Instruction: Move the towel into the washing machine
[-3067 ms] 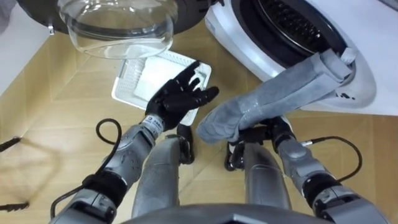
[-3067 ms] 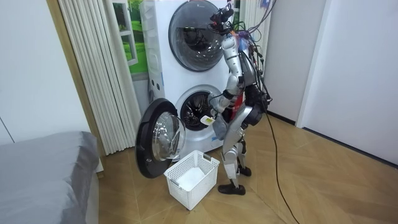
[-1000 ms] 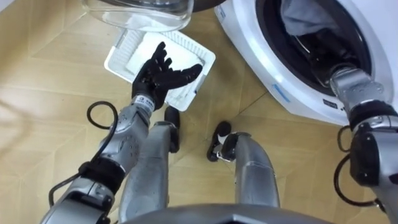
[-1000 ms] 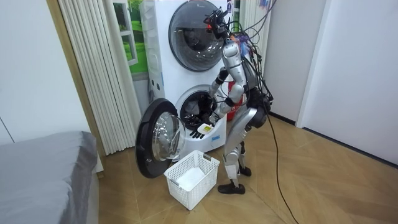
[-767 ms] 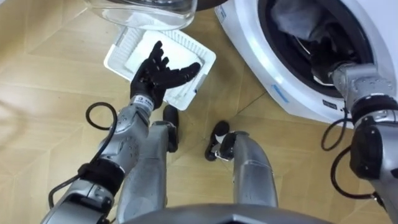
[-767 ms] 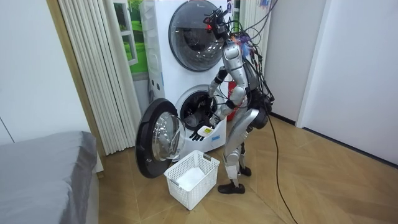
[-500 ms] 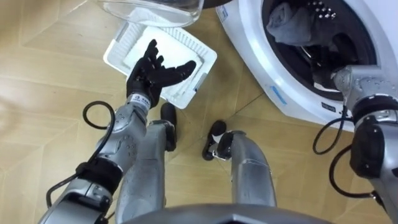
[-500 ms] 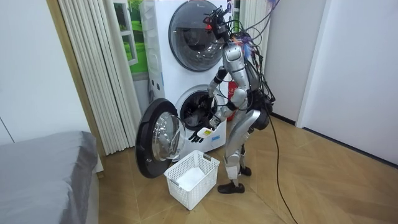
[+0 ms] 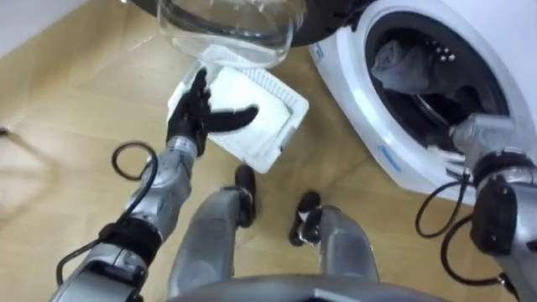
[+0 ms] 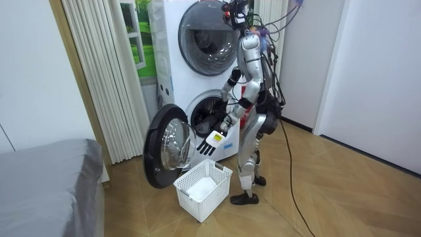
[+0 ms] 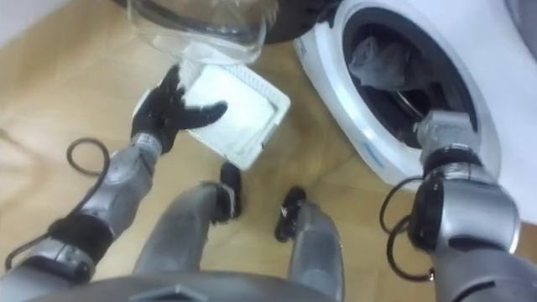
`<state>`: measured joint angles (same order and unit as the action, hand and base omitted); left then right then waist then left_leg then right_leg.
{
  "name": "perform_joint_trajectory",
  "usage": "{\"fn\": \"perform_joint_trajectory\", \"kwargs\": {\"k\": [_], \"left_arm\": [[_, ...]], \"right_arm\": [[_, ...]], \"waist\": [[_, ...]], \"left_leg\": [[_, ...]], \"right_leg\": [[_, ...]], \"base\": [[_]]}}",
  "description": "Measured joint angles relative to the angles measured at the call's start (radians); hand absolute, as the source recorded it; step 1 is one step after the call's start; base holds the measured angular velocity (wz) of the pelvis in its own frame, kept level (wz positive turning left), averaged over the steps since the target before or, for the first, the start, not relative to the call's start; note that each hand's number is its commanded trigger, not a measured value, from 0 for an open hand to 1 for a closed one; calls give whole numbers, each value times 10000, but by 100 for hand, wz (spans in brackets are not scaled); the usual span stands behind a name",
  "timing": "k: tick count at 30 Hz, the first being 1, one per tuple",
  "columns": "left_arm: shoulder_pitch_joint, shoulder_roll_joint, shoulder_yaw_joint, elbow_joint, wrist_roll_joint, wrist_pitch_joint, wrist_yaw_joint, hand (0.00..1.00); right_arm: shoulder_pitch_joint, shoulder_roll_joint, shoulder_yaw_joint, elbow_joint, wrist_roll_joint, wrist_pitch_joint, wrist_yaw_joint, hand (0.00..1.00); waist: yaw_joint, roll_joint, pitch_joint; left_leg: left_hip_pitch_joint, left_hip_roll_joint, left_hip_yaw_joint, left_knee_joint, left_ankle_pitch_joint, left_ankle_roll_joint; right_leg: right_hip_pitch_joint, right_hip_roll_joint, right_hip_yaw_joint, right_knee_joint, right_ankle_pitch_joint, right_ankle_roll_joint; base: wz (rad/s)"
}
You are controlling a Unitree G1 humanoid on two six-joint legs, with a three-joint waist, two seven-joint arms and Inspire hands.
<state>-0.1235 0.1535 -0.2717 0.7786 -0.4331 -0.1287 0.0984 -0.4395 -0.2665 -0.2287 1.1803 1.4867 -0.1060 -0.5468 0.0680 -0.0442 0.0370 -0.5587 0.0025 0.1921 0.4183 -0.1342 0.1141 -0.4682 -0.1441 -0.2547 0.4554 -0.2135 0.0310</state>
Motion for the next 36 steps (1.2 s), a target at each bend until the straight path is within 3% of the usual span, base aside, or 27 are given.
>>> {"fn": "perform_joint_trajectory", "kwargs": {"k": [2,3,6,9,12,18,20,23,29,32,36], "left_arm": [[478,0,283,268,228,-6,67,0],[837,-1,405,527,466,-17,79,0],[1556,5,809,1202,1289,-18,188,0],[2136,-7,1327,1932,1768,-17,304,0],[2538,-38,1623,2036,2338,-15,316,0],[2958,-23,1922,2268,2978,-24,473,0],[3017,-24,1930,2346,2979,-22,463,0],[3235,-49,2022,2350,3135,-3,448,0],[3372,-244,2314,2454,3257,196,417,0],[3440,-244,2490,2457,3457,299,341,0],[3476,-241,2860,2543,3720,466,185,0]], "right_arm": [[999,254,363,-5,-629,-184,289,0],[1672,353,699,-8,-956,-277,498,0],[3105,581,1021,501,-2878,-569,820,0],[4325,792,1619,1136,-5385,-521,1143,0],[4849,793,2144,1508,-7597,-425,1449,0],[4887,774,2826,1395,-11424,-237,2200,0],[4888,788,2868,1339,-12002,-236,2341,0],[4939,846,2864,1200,-12234,-233,2432,0],[5260,1077,2863,1175,-12227,13,3025,0],[5425,1146,2843,1170,-12253,198,3379,0],[5407,1177,2726,1247,-12277,363,3566,0]], "waist": [[-30,53,-38],[-45,170,-118],[-118,370,-231],[-164,458,-289],[-226,593,-261],[-329,706,-284],[-324,675,-271],[-342,662,-264],[-386,436,-268],[-399,387,-336],[-603,349,-271]], "left_leg": [[561,27,-18,-357,17,-77],[811,47,-26,-536,1,-118],[1586,11,95,-1090,-9,-187],[2327,23,204,-1469,-77,-318],[2754,23,249,-1690,-72,-390],[3794,15,486,-2157,-76,-515],[4048,6,485,-2217,-98,-550],[4500,-13,483,-2361,-129,-601],[5041,-143,467,-2562,-180,-677],[5206,-134,430,-2590,-236,-716],[5403,-131,388,-2592,-293,-725]], "right_leg": [[691,169,-14,-638,195,11],[1046,268,-20,-1025,311,41],[1805,361,64,-1781,503,84],[2503,437,101,-2221,565,80],[2900,489,175,-2380,576,62],[3691,555,288,-2779,583,22],[3952,567,292,-2878,581,26],[4344,578,312,-2953,550,52],[4916,575,315,-3197,423,57],[5075,594,312,-3208,413,73],[5308,604,275,-3201,410,79]], "base": [[-9],[-9],[-15],[-18],[-13],[-17],[-5],[-4],[0],[0],[2]]}}
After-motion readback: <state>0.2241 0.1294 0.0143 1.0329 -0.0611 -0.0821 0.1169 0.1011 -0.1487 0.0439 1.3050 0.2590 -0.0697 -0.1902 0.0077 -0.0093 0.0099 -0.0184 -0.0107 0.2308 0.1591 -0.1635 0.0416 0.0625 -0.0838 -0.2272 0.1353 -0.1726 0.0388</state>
